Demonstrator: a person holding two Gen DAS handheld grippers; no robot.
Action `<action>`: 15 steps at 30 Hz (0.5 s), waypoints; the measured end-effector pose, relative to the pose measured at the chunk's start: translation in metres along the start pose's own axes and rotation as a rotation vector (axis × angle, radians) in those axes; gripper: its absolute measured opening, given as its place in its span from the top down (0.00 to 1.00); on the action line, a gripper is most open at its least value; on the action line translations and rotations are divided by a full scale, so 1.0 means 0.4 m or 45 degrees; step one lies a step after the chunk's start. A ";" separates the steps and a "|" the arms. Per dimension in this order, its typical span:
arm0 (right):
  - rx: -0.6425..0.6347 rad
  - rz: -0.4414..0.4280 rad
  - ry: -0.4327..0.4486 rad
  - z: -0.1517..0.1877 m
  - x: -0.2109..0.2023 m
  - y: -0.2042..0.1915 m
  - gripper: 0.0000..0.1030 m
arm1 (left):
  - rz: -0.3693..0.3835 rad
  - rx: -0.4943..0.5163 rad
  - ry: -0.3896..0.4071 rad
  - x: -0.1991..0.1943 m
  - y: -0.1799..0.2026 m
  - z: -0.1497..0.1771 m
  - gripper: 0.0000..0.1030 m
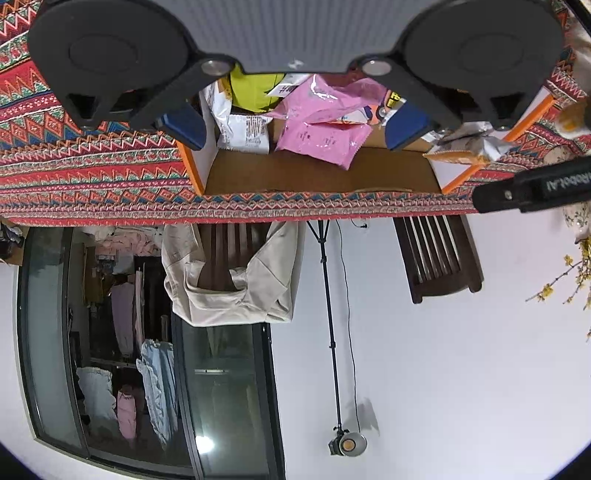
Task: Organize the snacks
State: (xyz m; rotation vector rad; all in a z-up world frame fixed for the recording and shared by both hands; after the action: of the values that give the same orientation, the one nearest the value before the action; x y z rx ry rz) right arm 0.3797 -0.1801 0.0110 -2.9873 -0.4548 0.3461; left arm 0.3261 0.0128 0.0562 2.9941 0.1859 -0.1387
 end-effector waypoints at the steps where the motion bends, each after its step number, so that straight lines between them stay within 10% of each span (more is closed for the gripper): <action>1: -0.001 -0.002 0.010 -0.007 -0.013 -0.004 0.00 | 0.013 -0.001 0.020 -0.018 0.004 -0.015 0.00; 15: -0.110 -0.070 0.086 -0.045 -0.261 -0.047 0.00 | 0.110 0.029 0.089 -0.273 0.001 -0.056 0.00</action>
State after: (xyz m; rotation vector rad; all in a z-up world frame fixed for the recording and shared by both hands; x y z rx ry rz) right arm 0.2817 -0.1951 0.0527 -3.0514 -0.5574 0.2251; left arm 0.2200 0.0029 0.0892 3.0254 0.0628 -0.0275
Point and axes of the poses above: each gripper's, at about its wrist camera, not at the fingertips, and x roughly the way its jaws point, y to its right, z to its underside, the point moved 6 cm from there along x, roughly the way its jaws point, and after that the axes turned 10 degrees about y, right-handed, at the moved point
